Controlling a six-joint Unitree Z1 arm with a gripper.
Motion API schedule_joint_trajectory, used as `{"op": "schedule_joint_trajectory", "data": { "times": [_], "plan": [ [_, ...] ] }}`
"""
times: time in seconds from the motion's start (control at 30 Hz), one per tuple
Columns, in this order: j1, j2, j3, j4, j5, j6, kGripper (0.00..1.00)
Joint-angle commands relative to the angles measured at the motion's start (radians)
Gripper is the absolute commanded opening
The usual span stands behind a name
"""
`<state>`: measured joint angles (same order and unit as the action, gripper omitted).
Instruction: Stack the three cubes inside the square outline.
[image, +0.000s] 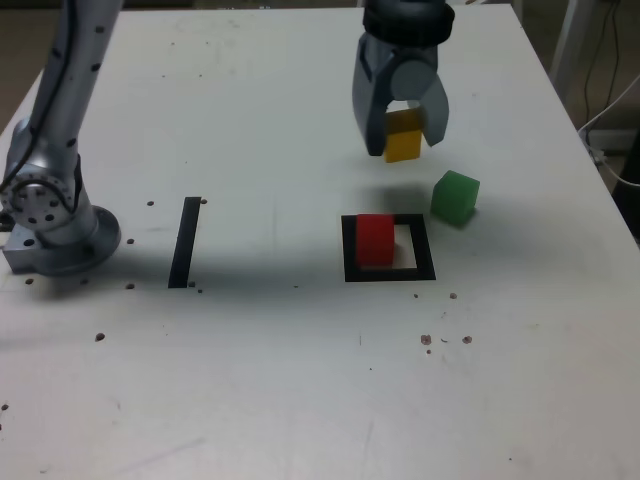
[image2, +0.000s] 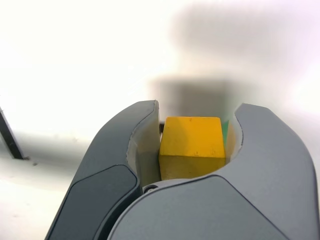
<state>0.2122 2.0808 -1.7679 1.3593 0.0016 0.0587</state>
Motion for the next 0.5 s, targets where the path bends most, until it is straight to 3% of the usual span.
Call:
{"op": "schedule_joint_trajectory", "data": {
  "times": [0.0,0.23,0.47],
  "plan": [
    [-0.025,-0.035,0.025,0.01,-0.004,0.013,0.3],
    [-0.108,-0.098,0.094,0.02,-0.017,0.03,0.3],
    [-0.195,-0.121,0.151,-0.003,-0.063,0.028,0.3]
  ]
}}
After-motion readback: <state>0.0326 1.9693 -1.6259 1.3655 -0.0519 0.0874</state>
